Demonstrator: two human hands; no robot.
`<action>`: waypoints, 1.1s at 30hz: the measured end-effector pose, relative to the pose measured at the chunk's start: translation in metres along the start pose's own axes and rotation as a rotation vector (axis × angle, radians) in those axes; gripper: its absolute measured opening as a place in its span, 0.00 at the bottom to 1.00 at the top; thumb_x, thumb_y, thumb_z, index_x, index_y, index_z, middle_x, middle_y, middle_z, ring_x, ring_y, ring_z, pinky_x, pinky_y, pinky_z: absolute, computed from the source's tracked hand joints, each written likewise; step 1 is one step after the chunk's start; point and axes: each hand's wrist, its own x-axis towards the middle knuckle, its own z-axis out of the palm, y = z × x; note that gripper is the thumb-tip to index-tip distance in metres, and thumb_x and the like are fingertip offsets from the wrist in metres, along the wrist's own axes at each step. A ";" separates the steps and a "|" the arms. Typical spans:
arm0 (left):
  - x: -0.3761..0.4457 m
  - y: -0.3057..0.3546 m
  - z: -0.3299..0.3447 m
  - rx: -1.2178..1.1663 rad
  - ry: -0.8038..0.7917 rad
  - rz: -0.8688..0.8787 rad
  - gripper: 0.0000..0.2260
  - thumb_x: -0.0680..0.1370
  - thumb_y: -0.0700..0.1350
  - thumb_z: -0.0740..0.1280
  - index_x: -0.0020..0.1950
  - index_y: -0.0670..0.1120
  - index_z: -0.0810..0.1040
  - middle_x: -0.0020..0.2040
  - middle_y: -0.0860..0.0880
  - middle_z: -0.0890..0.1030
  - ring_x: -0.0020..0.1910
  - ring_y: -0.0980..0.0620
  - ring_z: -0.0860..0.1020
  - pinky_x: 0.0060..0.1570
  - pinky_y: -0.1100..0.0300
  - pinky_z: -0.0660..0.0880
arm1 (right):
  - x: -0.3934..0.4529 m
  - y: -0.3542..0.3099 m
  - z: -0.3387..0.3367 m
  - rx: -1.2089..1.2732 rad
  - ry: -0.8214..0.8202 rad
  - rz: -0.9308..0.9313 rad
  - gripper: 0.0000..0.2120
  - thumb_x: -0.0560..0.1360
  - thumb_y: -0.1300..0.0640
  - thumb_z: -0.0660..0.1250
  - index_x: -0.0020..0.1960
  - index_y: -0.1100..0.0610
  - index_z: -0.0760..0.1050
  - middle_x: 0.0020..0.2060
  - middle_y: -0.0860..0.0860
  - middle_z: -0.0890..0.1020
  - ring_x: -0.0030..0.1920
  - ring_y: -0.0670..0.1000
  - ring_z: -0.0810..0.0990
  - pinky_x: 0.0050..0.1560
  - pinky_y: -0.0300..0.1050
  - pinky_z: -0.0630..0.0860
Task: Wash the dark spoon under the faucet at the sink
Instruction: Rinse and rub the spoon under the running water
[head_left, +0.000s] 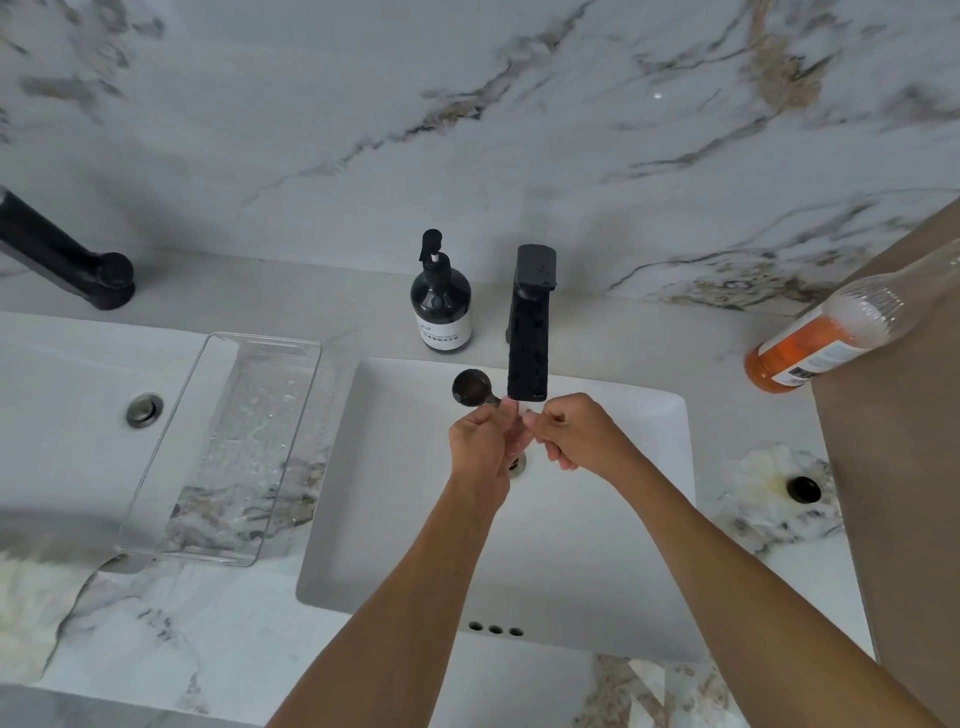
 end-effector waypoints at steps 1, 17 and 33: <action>0.000 0.001 -0.001 -0.019 0.001 0.010 0.14 0.82 0.39 0.65 0.38 0.39 0.82 0.37 0.42 0.83 0.39 0.44 0.82 0.55 0.49 0.79 | 0.001 -0.002 0.000 0.000 -0.020 0.000 0.18 0.81 0.50 0.64 0.37 0.60 0.75 0.29 0.54 0.80 0.27 0.50 0.76 0.31 0.42 0.74; 0.005 0.006 -0.012 0.018 -0.052 0.017 0.16 0.83 0.40 0.63 0.37 0.40 0.83 0.41 0.39 0.82 0.42 0.43 0.79 0.54 0.48 0.77 | -0.001 -0.005 -0.001 0.042 -0.040 -0.043 0.21 0.80 0.51 0.65 0.37 0.67 0.73 0.25 0.48 0.76 0.25 0.47 0.71 0.30 0.40 0.69; 0.005 0.005 0.000 0.048 -0.006 0.015 0.22 0.85 0.42 0.59 0.33 0.40 0.80 0.38 0.38 0.74 0.41 0.42 0.73 0.47 0.48 0.72 | -0.006 -0.002 -0.013 -0.009 -0.038 -0.009 0.12 0.80 0.60 0.63 0.38 0.58 0.77 0.28 0.48 0.79 0.23 0.41 0.72 0.27 0.33 0.67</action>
